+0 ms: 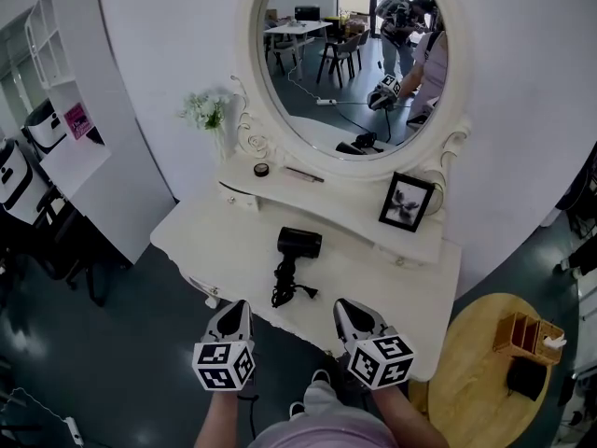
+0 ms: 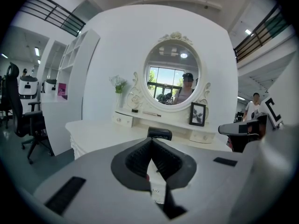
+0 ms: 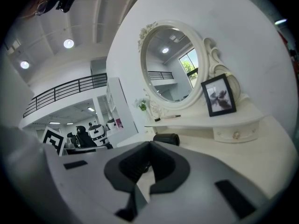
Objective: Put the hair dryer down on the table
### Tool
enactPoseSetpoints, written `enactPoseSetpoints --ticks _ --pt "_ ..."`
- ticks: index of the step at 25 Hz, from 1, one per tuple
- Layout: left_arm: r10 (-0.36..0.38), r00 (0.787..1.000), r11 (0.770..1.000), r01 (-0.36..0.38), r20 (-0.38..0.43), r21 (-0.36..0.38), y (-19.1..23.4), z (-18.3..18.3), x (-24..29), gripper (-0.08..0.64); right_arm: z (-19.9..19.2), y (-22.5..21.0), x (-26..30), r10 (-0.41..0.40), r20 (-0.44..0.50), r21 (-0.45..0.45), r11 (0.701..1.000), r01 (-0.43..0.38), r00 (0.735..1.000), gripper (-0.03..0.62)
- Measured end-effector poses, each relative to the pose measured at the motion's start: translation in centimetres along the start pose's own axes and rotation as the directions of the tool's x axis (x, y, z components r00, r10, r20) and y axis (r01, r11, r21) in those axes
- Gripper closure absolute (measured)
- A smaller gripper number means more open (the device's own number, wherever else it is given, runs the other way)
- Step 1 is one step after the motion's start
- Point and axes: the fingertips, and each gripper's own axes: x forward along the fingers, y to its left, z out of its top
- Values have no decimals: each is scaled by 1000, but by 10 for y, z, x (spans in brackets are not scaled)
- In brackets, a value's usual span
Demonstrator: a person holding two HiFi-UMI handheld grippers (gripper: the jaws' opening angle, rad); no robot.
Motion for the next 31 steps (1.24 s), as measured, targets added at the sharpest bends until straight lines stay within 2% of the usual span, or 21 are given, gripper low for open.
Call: enactPoseSetpoints --ticks 8,15,31 --pt "-3 1000 1000 4 29 -22 2 1 -18 558 -2 13 -7 25 6 -31 999 -25 1000 591" --pt "1 1000 999 0 29 -36 4 -3 -28 558 -5 14 -13 12 21 -3 1000 -11 1000 591" --pt "15 999 998 -12 45 -56 14 -7 -43 558 -9 29 -9 14 14 -31 999 -14 1000 591"
